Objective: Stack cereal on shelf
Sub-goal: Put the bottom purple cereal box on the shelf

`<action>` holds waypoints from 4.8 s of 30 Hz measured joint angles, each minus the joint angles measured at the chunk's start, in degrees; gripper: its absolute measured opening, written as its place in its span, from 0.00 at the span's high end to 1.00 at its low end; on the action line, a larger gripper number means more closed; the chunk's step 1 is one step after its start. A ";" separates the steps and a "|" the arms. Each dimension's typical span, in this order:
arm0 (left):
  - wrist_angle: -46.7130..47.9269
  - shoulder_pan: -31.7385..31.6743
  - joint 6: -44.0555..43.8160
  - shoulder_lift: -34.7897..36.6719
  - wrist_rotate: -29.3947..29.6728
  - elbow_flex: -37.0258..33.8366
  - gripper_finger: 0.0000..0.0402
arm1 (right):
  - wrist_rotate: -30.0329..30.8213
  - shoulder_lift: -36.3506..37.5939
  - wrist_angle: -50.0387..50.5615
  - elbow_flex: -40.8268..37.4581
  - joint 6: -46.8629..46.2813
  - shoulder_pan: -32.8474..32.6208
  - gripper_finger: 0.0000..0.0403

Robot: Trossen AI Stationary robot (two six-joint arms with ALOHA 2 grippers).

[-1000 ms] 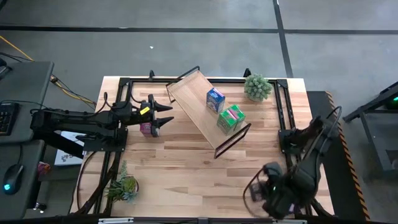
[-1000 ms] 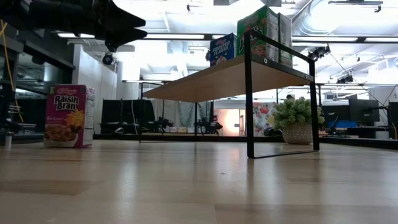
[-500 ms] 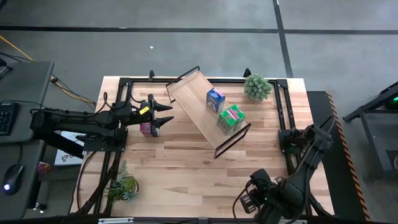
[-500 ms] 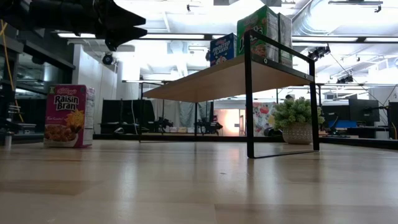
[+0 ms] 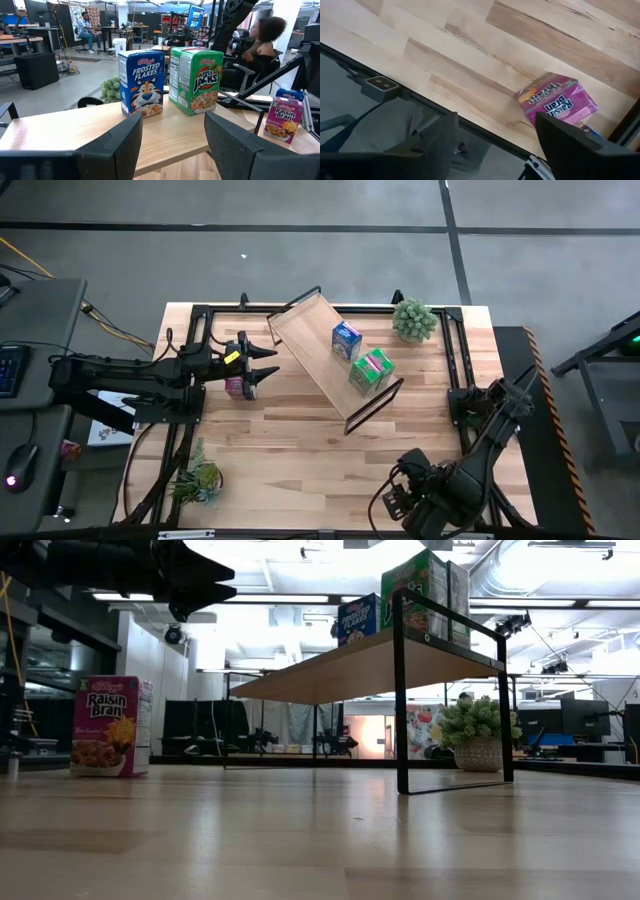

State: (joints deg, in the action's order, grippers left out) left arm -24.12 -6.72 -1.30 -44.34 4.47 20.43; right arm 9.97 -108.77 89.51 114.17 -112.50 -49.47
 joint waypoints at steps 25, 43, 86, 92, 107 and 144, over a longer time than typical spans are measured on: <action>-0.13 0.02 -0.19 0.00 0.24 0.00 0.49 | -14.62 -0.17 0.53 -2.51 -19.16 0.93 0.32; -0.17 0.04 -1.09 0.00 0.22 0.00 0.49 | -16.81 -0.24 -1.28 -15.82 -21.15 1.56 0.32; 0.81 0.04 -4.66 0.02 0.13 -0.02 0.49 | -13.60 -4.81 0.64 -15.78 -20.53 0.28 0.32; 0.26 0.04 -4.63 0.02 0.15 -0.01 0.49 | -10.28 -4.81 0.64 -15.78 -18.31 0.26 0.32; 0.30 0.04 -4.60 0.02 0.15 0.00 0.49 | -8.08 -4.81 0.47 -15.78 2.51 0.35 0.32; 0.31 0.04 -4.62 0.01 -1.88 0.00 0.49 | -13.61 -4.16 -1.77 -20.94 -19.89 1.54 0.32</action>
State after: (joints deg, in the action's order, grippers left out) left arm -23.81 -6.68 -5.92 -44.33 2.59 20.43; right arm -3.64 -112.93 87.74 93.23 -132.38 -47.93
